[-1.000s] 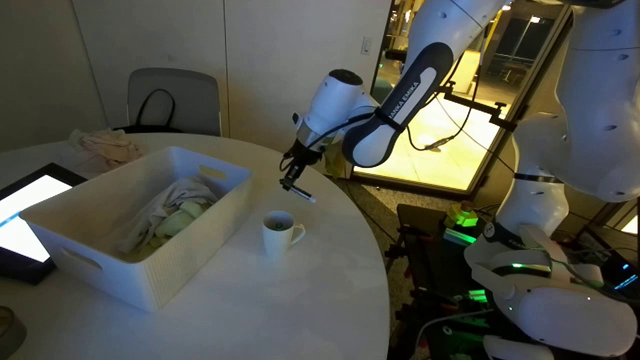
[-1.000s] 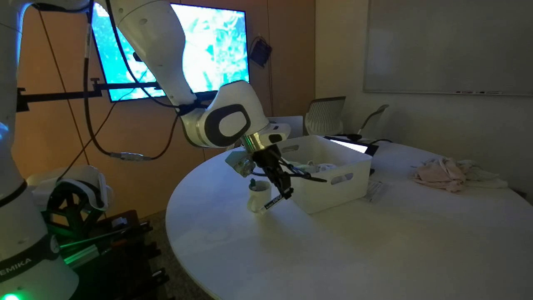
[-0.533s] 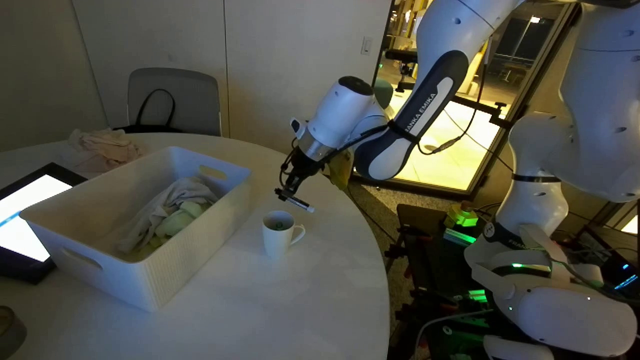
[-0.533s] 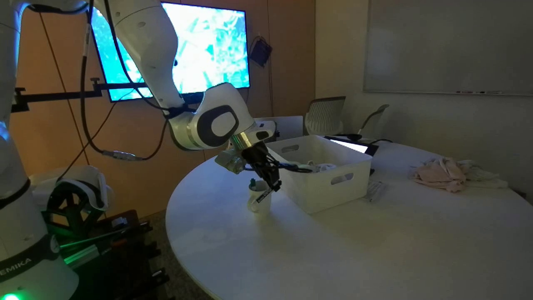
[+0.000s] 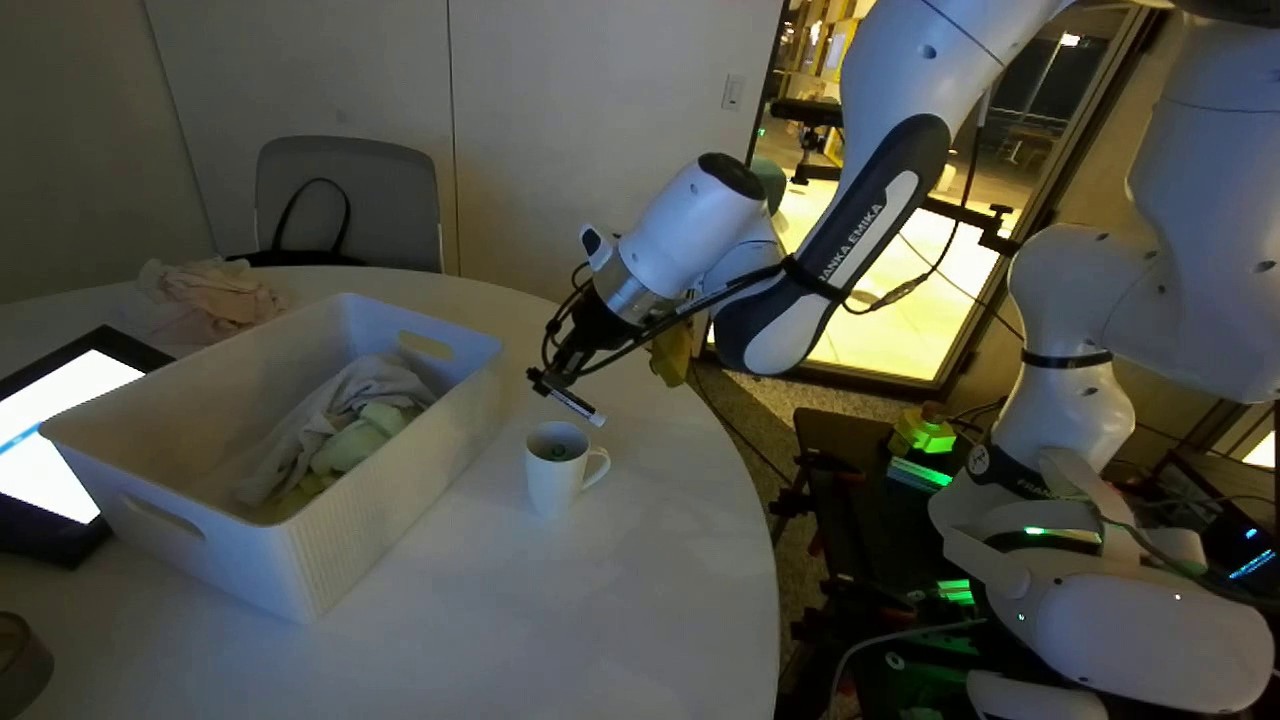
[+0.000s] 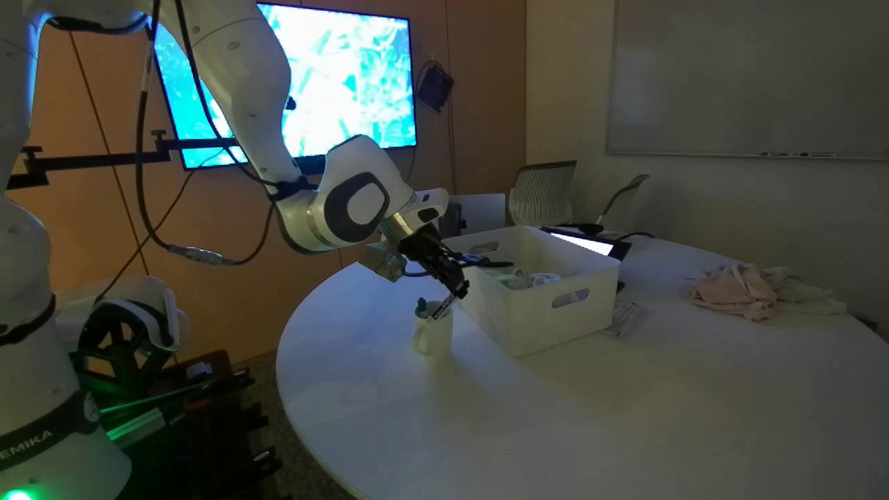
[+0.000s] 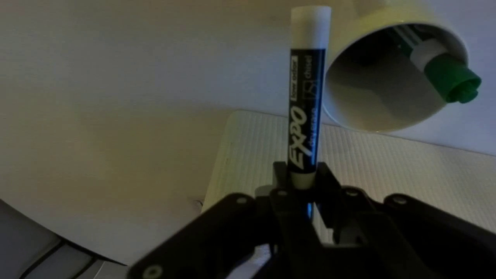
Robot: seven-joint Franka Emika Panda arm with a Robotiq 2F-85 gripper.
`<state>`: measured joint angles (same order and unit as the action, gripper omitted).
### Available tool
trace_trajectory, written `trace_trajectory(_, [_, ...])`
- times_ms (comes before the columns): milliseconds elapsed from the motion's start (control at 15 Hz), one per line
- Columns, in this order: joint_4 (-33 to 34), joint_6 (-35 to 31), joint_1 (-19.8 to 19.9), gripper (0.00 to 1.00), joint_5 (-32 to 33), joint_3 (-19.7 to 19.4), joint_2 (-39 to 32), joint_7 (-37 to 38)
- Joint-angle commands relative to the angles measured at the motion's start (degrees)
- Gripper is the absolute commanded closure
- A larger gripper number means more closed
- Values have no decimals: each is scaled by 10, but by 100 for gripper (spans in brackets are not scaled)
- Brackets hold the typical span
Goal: Put the cloths in the box and put the markers in the cup
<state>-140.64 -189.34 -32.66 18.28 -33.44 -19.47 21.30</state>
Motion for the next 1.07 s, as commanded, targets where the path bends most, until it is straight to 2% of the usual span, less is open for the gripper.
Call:
trace_trajectory(0, [-2, -56, -54, 92, -35, -37, -34, 27])
trace_trajectory(400, [-7, -105, -93, 92, -109, -54, -69, 47])
trace_trajectory(733, [-24, -147, -111, 92, -153, -76, -53, 38])
trace_trajectory(1000, [-23, -172, -114, 92, -168, -74, -58, 38])
